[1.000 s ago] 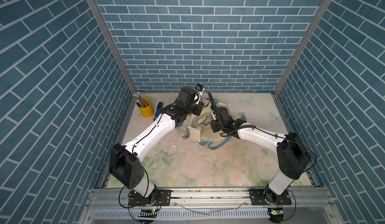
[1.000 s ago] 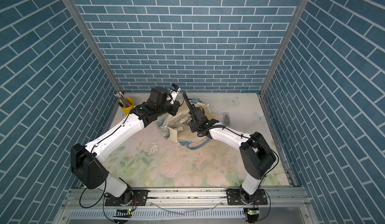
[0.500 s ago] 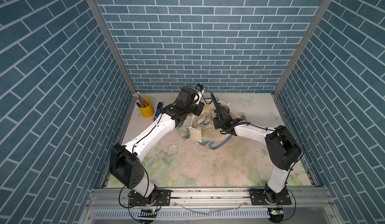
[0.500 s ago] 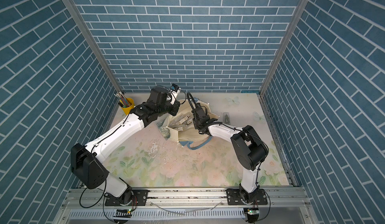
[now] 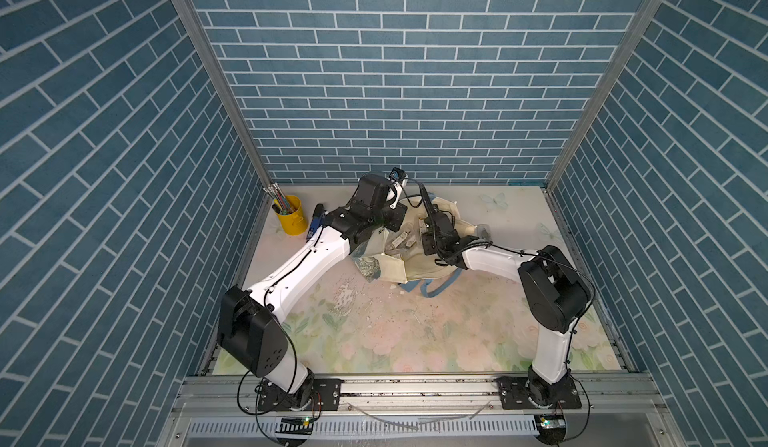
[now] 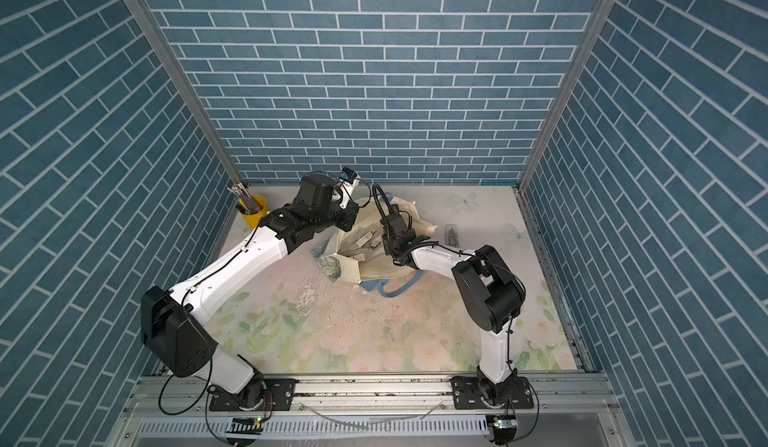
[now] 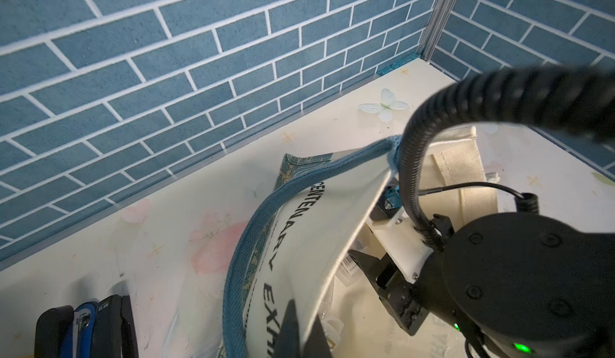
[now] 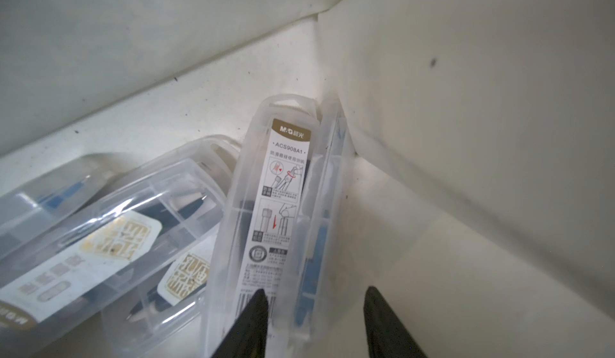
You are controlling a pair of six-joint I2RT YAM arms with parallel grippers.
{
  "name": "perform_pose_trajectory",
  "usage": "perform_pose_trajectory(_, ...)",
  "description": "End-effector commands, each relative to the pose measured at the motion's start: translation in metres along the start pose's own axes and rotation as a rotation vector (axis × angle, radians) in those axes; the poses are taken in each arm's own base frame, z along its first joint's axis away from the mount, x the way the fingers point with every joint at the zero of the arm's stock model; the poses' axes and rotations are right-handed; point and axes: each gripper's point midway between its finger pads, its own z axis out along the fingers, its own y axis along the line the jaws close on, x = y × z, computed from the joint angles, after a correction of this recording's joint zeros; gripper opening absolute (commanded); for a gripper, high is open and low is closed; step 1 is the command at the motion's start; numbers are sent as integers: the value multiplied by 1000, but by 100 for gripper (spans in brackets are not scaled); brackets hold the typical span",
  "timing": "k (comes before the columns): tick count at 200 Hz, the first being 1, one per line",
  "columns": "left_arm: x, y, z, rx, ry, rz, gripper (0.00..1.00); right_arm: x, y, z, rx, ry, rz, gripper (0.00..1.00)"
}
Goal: Take out the compass set from the canvas bag
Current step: Pick up the compass set from the canvas bag.
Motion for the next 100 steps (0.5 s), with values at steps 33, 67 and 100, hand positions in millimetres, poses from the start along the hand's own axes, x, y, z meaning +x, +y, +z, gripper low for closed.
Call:
perform_pose_trajectory(33,-27,-6,-14,31,-97,2,0,-21,-5,17,29,-63,77,38)
perform_pose_trajectory(67,-26,-5,-14,30,-93,3,0,-21,-3,25,25,-70,87,30)
perform_pose_trajectory(100,-25,-5,-14,29,-93,5,0,-23,3,33,4,-75,83,26)
